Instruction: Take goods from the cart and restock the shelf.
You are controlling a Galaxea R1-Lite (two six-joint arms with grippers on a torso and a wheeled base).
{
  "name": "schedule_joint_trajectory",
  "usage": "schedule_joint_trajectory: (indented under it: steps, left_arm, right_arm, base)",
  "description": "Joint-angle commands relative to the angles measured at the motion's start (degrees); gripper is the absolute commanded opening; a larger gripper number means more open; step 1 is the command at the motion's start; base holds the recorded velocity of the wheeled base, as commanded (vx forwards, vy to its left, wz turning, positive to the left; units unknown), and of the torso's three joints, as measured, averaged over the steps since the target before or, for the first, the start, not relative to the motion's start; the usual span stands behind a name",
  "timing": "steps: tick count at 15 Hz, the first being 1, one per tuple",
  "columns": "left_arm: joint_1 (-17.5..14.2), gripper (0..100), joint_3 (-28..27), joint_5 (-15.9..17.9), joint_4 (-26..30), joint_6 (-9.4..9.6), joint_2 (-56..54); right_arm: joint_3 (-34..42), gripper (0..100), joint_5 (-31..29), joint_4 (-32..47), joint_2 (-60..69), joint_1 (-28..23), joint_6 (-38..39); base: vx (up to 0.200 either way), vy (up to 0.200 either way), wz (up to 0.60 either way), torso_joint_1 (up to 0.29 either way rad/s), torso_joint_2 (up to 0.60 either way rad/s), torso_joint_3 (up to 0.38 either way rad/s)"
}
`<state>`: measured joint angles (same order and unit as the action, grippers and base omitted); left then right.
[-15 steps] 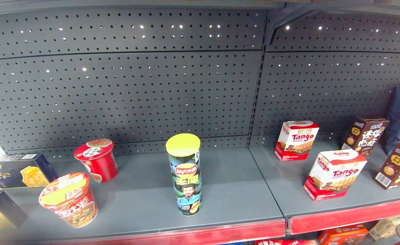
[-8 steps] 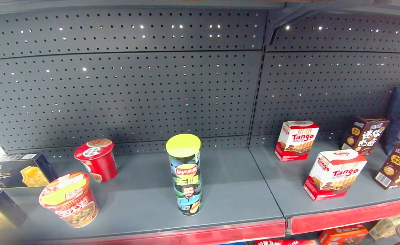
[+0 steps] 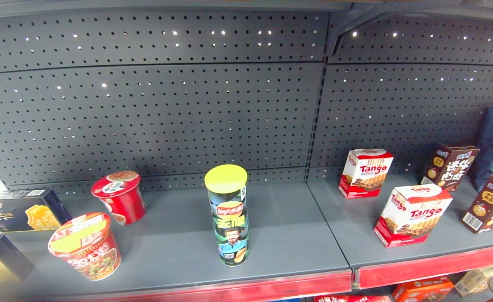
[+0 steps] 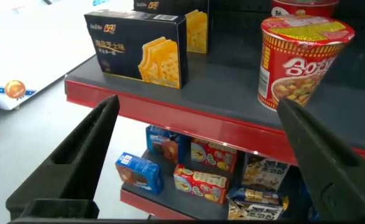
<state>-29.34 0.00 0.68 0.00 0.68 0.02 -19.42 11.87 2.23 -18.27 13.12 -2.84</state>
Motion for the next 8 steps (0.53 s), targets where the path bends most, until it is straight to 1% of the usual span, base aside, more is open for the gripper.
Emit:
schedule_joint_trajectory:
  steps: [1, 3, 4, 5, 8]
  left_arm:
    - [-0.01, 100, 0.0, 0.02, 0.0, 0.02, -0.02]
    - [-0.01, 100, 0.0, 0.02, 0.0, 0.02, -0.02]
    - [-0.01, 100, 0.0, 0.02, 0.0, 0.02, -0.02]
    - [-0.01, 100, 0.0, 0.02, 0.0, 0.02, -0.02]
    - [-0.01, 100, 0.0, 0.02, 0.0, 0.02, -0.02]
  right_arm:
    - [-3.43, 0, -0.01, -0.12, -8.8, 0.15, -2.08]
    - [-5.8, 0, -2.21, -0.03, -13.54, -0.72, -7.18]
    - [-6.68, 0, -4.05, 0.05, -15.21, -0.37, -9.73]
    - [-6.77, 0, -3.88, 0.05, -16.09, 0.42, -9.82]
    - [-6.68, 0, -2.82, -0.12, -17.15, 2.09, -7.71]
  base:
    - [0.0, 0.0, 0.0, 0.0, 0.0, 0.0]
    - [0.0, 0.0, 0.0, 0.0, 0.0, 0.0]
    - [0.0, 0.0, 0.0, 0.0, 0.0, 0.0]
    - [0.0, 0.0, 0.0, 0.0, 0.0, 0.0]
    - [0.0, 0.0, 0.6, -0.001, 0.0, -0.001]
